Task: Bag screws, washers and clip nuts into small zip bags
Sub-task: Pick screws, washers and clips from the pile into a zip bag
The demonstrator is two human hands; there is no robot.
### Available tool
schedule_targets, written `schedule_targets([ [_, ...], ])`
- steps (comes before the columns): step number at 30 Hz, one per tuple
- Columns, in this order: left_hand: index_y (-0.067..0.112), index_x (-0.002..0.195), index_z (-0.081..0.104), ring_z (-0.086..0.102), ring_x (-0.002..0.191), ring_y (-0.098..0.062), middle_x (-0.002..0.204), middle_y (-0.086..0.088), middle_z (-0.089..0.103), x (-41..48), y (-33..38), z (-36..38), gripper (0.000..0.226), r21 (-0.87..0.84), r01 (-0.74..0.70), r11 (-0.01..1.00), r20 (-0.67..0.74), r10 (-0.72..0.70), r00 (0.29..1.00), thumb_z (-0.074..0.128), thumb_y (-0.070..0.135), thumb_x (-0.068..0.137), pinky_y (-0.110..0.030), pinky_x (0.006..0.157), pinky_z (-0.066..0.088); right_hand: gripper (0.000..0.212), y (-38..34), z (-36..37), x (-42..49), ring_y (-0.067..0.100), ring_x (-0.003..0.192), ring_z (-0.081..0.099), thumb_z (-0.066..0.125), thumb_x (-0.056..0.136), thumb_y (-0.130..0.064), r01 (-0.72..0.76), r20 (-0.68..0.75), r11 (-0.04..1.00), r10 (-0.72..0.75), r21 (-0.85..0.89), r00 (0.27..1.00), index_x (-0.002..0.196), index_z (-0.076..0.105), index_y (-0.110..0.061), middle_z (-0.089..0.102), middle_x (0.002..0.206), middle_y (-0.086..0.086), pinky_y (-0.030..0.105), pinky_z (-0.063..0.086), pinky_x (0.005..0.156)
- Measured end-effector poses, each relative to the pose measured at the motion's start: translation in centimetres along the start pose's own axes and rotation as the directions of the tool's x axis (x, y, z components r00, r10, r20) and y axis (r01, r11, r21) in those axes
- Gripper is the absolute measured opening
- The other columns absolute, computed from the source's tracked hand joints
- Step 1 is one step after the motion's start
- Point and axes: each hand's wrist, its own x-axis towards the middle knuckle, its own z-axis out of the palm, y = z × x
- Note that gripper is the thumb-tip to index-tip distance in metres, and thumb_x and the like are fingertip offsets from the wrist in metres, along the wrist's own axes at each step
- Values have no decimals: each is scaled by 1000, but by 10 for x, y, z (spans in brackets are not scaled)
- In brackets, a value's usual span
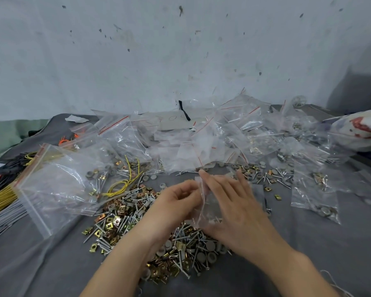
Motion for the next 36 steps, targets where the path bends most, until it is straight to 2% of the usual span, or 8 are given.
schedule_targets([
  [4,10,108,74,69,96,-29,108,-21,71,1,2,-4,48,-47,71,996,54,-69,996,68,49,80,-46,88,57,84,4,2,-1,11,128,43,56,84,-57,6,-36,1000,-6,-4,999,155,31,-20,51,133,-10,46,18,120],
  [7,10,110,73,66,104,-31,114,-21,70,-1,1,-6,37,-39,108,993,119,-103,988,64,39,89,-48,93,55,87,8,3,-3,13,125,48,66,79,-49,12,-35,999,-13,-40,999,154,33,-19,54,131,-8,45,20,120],
  [9,16,107,75,70,100,-26,110,-13,73,-2,-1,-7,27,-38,122,992,132,-116,984,64,34,91,-36,83,58,88,7,4,-4,12,125,47,64,82,-55,32,-18,999,-33,-29,999,155,31,-20,52,131,-10,45,21,120],
  [15,24,99,72,71,89,-12,93,-1,75,-1,1,1,21,394,-60,917,54,42,998,58,26,84,-35,84,58,102,-2,5,-2,15,132,40,60,76,-58,47,80,999,-45,-21,996,159,18,-17,46,138,-6,43,10,123],
  [18,30,105,63,67,85,-8,98,0,71,-4,3,10,28,435,-173,883,107,141,984,62,20,79,-29,80,53,102,-2,2,-1,18,133,40,59,70,-56,27,81,1000,-27,-3,996,156,25,-14,45,139,-3,44,9,123],
  [22,21,115,58,63,95,-27,106,-10,66,-3,0,12,43,483,-188,855,139,137,981,67,24,72,-45,82,50,89,1,-1,-2,16,127,46,76,67,-47,39,32,999,-38,-23,999,143,43,-17,53,132,-2,47,18,120],
  [27,36,125,52,58,110,-14,119,0,58,-3,-2,8,61,541,-144,829,126,90,988,71,43,68,-40,96,49,78,0,-6,-4,13,131,45,54,70,-53,-34,95,995,25,99,995,140,31,-28,51,138,-7,40,12,123],
  [36,38,100,63,55,97,-6,101,1,61,-1,-3,11,35,642,-198,740,47,221,974,57,8,84,-25,88,44,82,-2,-8,-7,-1,133,42,61,76,-65,-72,118,977,49,199,992,146,35,-30,46,136,-23,18,-8,121],
])
